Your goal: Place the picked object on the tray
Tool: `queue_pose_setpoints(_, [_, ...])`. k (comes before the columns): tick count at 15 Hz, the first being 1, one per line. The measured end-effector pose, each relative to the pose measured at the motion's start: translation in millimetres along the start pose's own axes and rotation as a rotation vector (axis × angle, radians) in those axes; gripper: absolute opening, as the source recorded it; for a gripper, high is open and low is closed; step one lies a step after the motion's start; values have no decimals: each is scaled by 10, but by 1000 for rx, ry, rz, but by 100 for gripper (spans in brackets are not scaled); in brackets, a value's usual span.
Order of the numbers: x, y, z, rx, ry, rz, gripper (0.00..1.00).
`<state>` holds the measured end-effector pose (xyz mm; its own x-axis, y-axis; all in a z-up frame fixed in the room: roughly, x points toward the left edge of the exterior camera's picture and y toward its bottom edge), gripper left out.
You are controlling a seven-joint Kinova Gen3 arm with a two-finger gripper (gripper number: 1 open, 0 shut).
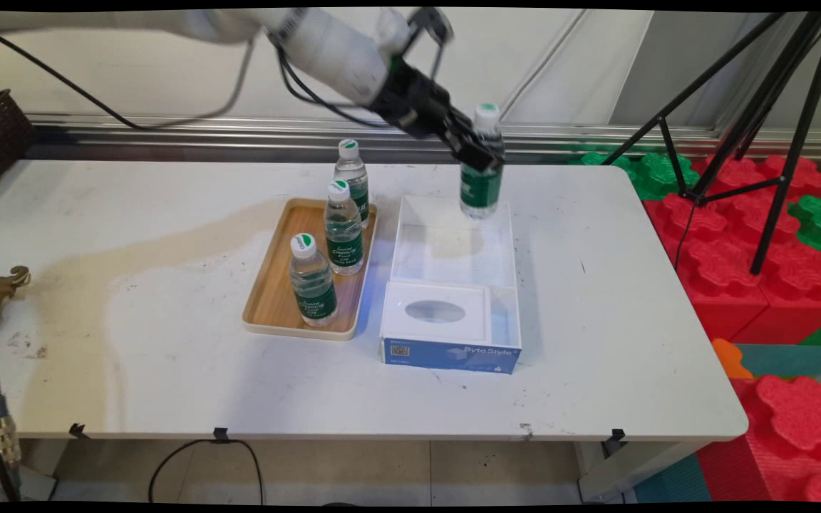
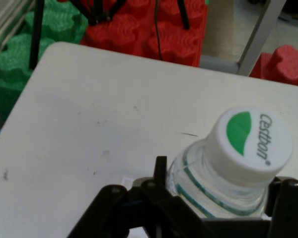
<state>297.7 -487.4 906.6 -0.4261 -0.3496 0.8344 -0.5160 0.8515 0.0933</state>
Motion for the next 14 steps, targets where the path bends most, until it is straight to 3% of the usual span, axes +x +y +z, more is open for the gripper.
queue_pose_setpoints(9, [482, 158, -1447, 22, 8, 43, 0])
queue_pose_setpoints(14, [404, 131, -2151, 24, -25, 41, 0])
